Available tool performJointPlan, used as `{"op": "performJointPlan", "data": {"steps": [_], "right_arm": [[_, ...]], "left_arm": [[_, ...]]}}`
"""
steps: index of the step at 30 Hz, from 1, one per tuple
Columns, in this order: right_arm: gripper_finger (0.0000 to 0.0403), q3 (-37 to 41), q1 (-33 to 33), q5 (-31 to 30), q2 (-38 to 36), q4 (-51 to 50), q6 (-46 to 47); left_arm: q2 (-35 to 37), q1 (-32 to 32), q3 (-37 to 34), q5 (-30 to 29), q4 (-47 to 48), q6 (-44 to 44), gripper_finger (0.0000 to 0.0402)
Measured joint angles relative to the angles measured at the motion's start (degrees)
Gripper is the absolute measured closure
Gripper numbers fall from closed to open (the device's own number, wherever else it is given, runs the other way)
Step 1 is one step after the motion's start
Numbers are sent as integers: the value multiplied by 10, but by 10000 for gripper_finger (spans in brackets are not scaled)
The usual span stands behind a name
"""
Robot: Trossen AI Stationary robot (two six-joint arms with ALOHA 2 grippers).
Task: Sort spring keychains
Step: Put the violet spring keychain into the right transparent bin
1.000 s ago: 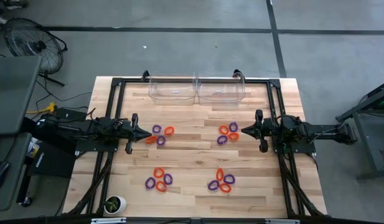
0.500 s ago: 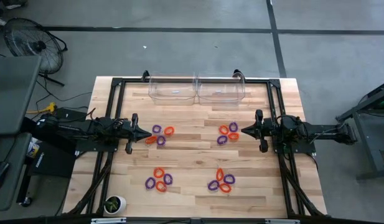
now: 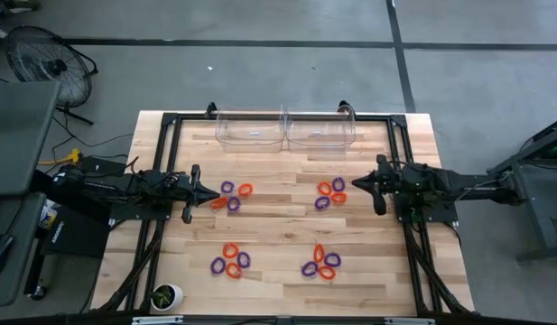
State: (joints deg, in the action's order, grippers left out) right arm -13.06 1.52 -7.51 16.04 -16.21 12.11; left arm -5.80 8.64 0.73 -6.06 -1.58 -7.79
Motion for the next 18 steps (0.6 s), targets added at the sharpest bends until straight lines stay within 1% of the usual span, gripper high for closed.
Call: {"op": "performJointPlan", "data": {"steps": [5, 8, 11, 13, 15, 16, 18], "right_arm": [[392, -86, 0, 5, 153, 5, 9], [392, -145, 1, 20, 239, -30, 37], [392, -198, 22, 20, 321, -84, 148], [392, -231, 50, 22, 370, -125, 252], [392, -258, 83, 45, 414, -171, 355], [392, -266, 98, 61, 434, -189, 388], [391, -277, 121, 90, 468, -207, 416]], "left_arm": [[0, 0, 0, 0, 0, 0, 401], [0, 0, 0, 0, 0, 0, 401], [0, 0, 0, 0, 0, 0, 401], [0, 0, 0, 0, 0, 0, 401], [0, 0, 0, 0, 0, 0, 401], [0, 0, 0, 0, 0, 0, 401], [0, 0, 0, 0, 0, 0, 401]]}}
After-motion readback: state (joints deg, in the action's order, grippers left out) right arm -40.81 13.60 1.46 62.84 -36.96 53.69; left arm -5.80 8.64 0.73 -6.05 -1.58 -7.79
